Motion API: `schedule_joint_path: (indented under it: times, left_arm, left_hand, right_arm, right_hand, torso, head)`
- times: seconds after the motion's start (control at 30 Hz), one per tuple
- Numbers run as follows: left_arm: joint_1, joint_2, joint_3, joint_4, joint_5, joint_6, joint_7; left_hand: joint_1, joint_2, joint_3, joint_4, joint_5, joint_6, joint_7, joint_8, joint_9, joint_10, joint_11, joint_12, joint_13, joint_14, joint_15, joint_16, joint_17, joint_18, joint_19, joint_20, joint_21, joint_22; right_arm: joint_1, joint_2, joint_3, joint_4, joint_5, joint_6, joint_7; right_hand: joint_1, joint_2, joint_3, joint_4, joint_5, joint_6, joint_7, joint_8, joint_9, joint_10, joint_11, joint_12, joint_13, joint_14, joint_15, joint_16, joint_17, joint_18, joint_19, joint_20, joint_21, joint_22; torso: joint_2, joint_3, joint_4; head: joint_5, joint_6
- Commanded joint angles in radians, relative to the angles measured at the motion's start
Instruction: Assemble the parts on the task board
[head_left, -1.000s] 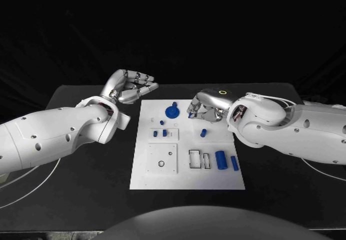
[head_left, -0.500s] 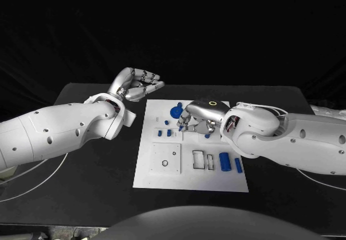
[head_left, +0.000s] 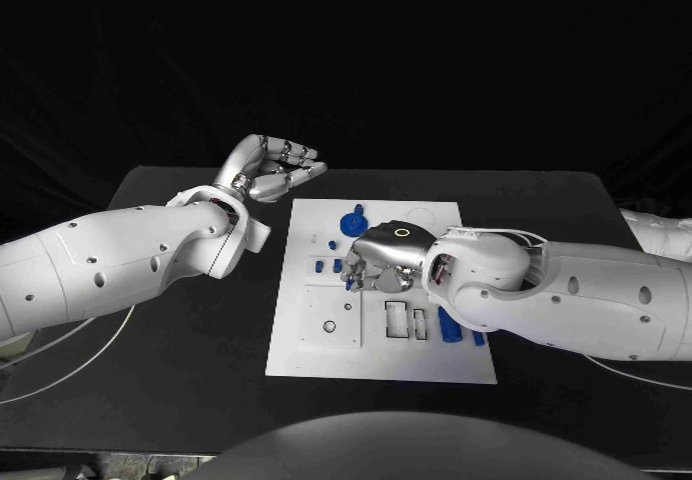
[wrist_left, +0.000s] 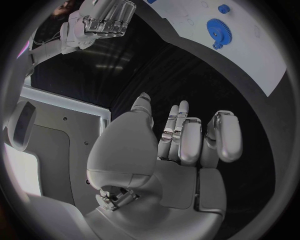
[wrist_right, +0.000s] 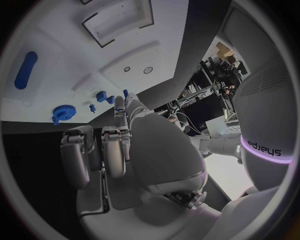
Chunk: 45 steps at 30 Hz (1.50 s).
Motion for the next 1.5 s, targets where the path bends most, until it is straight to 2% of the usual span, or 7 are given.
schedule_joint_path:
  times: [0.03,0.43,0.77,1.0,1.4,1.5]
  left_arm:
    - [0.000,0.001,0.001,0.001,0.004,0.011,0.013]
    - [0.000,0.000,0.001,0.003,0.004,0.010,0.015]
    - [0.000,-0.002,0.001,0.006,0.004,0.008,0.016]
    - [0.000,-0.002,0.001,0.006,0.004,0.008,0.017]
    - [0.000,-0.004,0.001,0.010,0.004,0.008,0.016]
    - [0.000,-0.006,0.001,0.012,0.004,0.008,0.016]
  left_hand:
    - [0.000,0.009,0.006,0.001,-0.003,0.004,0.002,-0.005,-0.001,0.003,0.002,-0.007,0.001,0.001,-0.003,-0.005,-0.001,0.012,-0.001,-0.002,-0.006,0.173]
    - [0.002,0.010,0.006,0.000,-0.003,0.003,0.002,-0.006,-0.001,0.002,0.002,-0.007,0.001,0.001,-0.003,-0.005,-0.001,0.012,-0.001,-0.002,-0.006,0.173]
    - [0.002,0.011,0.006,0.000,-0.003,0.003,0.002,-0.006,-0.001,0.002,0.002,-0.007,0.001,0.001,-0.003,-0.005,-0.001,0.012,-0.001,-0.002,-0.006,0.173]
    - [0.003,0.011,0.006,0.000,-0.003,0.003,0.002,-0.006,-0.001,0.002,0.002,-0.007,0.001,0.001,-0.003,-0.005,-0.001,0.012,-0.001,-0.002,-0.005,0.173]
    - [0.004,0.012,0.006,0.000,-0.002,0.002,0.002,-0.007,-0.002,0.001,0.003,-0.008,0.000,0.001,-0.003,-0.005,-0.002,0.012,0.000,-0.002,-0.005,0.174]
    - [0.004,0.012,0.006,0.000,-0.002,0.002,0.002,-0.007,-0.002,0.001,0.003,-0.008,0.000,0.001,-0.003,-0.005,-0.002,0.012,0.000,-0.002,-0.005,0.174]
  right_arm:
    - [-0.008,0.009,0.000,-0.008,-0.039,0.053,0.013]
    - [-0.033,0.036,-0.001,-0.038,-0.060,0.081,0.011]
    - [-0.035,0.038,-0.001,-0.044,-0.068,0.098,0.010]
    - [-0.035,0.043,-0.001,-0.045,-0.068,0.111,0.008]
    - [-0.035,0.048,-0.001,-0.051,-0.061,0.118,0.011]
    - [-0.036,0.054,-0.001,-0.056,-0.060,0.118,0.012]
  right_hand:
    - [0.001,-0.007,0.007,0.000,0.007,0.003,0.001,0.003,0.001,0.005,0.002,-0.006,-0.001,0.104,0.008,0.004,0.263,-0.014,0.103,0.006,0.005,0.263]
    - [0.002,-0.009,0.011,-0.002,0.008,0.001,0.004,0.000,0.000,0.003,0.004,-0.011,-0.001,0.104,0.010,0.004,0.263,-0.014,0.103,0.007,0.005,0.263]
    - [0.001,-0.010,0.013,-0.001,0.008,0.000,0.006,-0.001,-0.001,0.002,0.006,-0.013,-0.001,0.104,0.011,0.004,0.263,-0.014,0.103,0.009,0.005,0.263]
    - [-0.001,-0.010,0.013,0.000,0.007,-0.001,0.006,-0.002,-0.001,0.002,0.007,-0.014,-0.001,0.104,0.012,0.004,0.263,-0.014,0.103,0.009,0.005,0.263]
    - [-0.006,-0.009,0.016,0.004,0.006,-0.002,0.008,-0.004,-0.001,0.001,0.009,-0.016,-0.001,0.104,0.014,0.004,0.263,-0.014,0.103,0.012,0.005,0.263]
    - [-0.007,-0.009,0.016,0.004,0.006,-0.003,0.008,-0.005,-0.001,0.001,0.009,-0.016,-0.001,0.104,0.015,0.004,0.263,-0.014,0.103,0.012,0.005,0.263]
  torso:
    - [0.000,-0.0004,-0.0007]
    - [0.000,-0.0007,0.0001]
    - [0.000,-0.0001,-0.0004]
    - [0.000,-0.0011,-0.0007]
    - [0.001,-0.0001,0.0013]
    - [0.001,0.0002,0.0005]
  head:
    - [0.000,0.000]
    - [-0.002,0.000]
    - [-0.002,0.000]
    - [-0.006,0.000]
    - [-0.014,0.000]
    - [-0.012,0.000]
